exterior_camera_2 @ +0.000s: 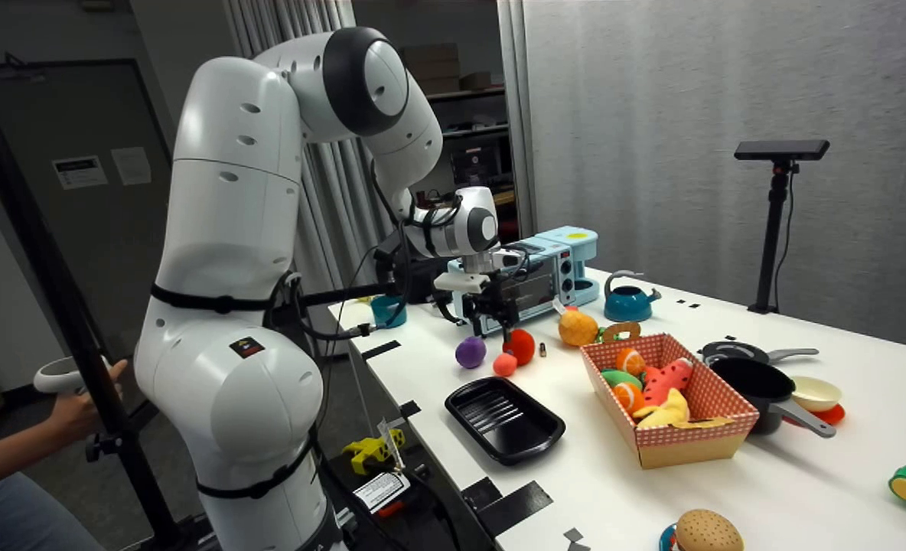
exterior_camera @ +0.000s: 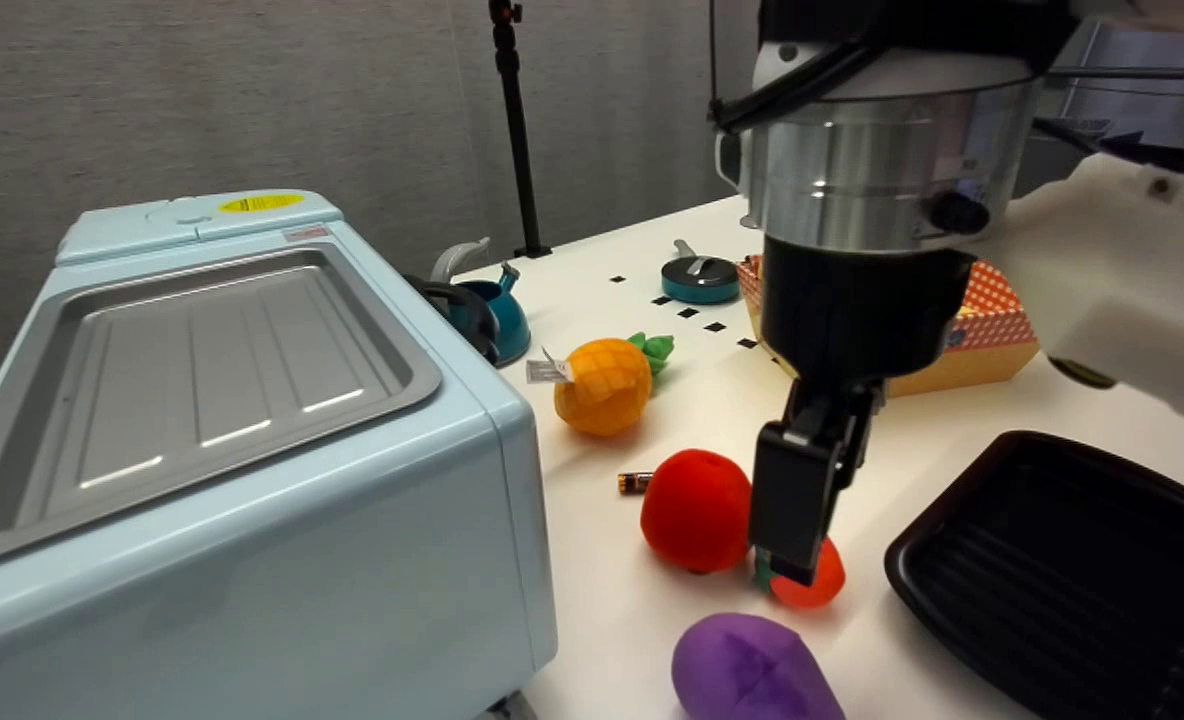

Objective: Put the orange and apple plush toys inside the basket

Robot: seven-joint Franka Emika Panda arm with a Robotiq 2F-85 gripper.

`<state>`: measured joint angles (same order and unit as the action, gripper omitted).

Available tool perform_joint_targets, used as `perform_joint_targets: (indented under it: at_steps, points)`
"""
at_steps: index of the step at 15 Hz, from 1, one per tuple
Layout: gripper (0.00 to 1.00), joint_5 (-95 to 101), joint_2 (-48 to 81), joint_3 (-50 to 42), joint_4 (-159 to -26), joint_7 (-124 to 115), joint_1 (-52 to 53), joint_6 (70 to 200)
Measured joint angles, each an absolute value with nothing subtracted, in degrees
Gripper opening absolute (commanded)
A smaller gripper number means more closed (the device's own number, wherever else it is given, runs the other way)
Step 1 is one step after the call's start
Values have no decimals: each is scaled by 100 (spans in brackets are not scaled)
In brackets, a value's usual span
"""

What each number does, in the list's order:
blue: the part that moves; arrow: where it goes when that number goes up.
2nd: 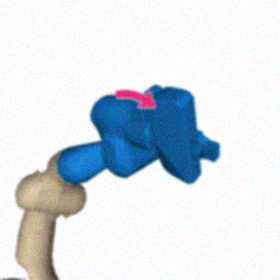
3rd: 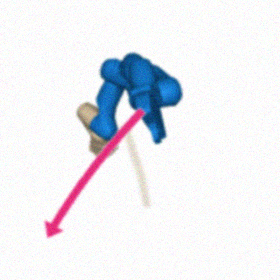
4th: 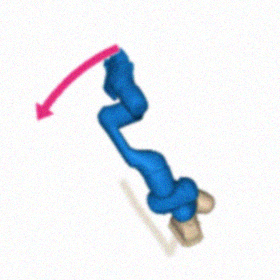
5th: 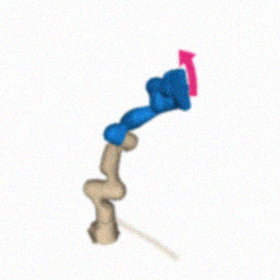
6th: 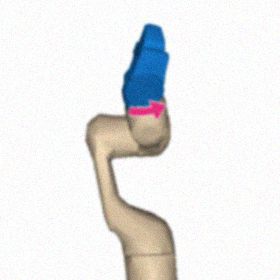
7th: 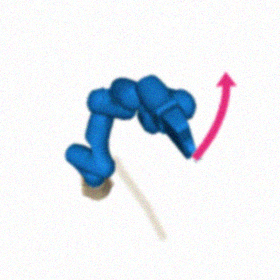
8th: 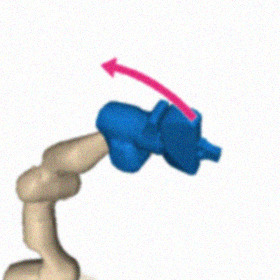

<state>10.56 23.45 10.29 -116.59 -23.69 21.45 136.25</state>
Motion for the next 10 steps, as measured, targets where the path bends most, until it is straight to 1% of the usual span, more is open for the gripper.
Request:
perform_joint_targets:
  at_steps: [10]
  points:
    - [100,1238,2931,648,-11627,-2540,2383,14038]
